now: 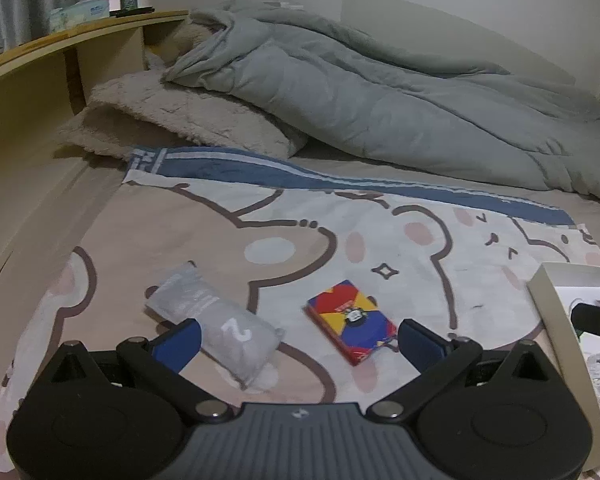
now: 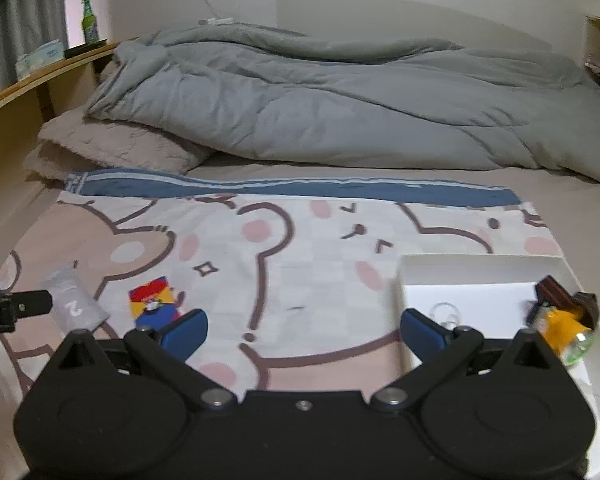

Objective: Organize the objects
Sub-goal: 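Move the left gripper to the grey packet while the right approaches the card box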

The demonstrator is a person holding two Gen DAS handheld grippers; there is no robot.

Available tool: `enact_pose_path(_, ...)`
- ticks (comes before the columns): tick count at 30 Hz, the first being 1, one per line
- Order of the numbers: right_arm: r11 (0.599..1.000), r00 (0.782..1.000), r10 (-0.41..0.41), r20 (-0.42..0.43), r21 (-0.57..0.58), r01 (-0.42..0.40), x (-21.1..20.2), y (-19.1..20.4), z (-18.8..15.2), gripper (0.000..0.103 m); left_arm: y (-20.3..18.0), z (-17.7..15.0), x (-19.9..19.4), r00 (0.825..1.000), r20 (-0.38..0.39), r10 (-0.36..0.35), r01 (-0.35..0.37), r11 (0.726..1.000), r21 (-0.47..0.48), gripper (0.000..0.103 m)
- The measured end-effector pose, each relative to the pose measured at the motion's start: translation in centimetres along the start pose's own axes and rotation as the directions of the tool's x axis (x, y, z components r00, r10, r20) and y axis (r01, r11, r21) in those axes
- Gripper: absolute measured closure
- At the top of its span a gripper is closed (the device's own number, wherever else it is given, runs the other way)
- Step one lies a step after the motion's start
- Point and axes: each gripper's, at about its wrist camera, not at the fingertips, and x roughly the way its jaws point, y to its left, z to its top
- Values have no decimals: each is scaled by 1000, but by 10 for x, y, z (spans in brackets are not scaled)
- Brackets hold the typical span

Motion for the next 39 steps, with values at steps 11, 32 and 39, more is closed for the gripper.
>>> enact_pose_path(11,997,998,67,-3,-22,-67,18,37,4,0,28,-4,6,997,-7,71,-71,997,-29,0)
enact_pose_path(32,981,984,178,-30,-69,-180,63,89,-2,0,58,-4,37,994,19,109,-108,993,-48,0)
enact_pose_path(39,972,981,191,-34,-131,-194,84,100,-5,0,64,1,75,989,-51,142,-149,970,-191,0)
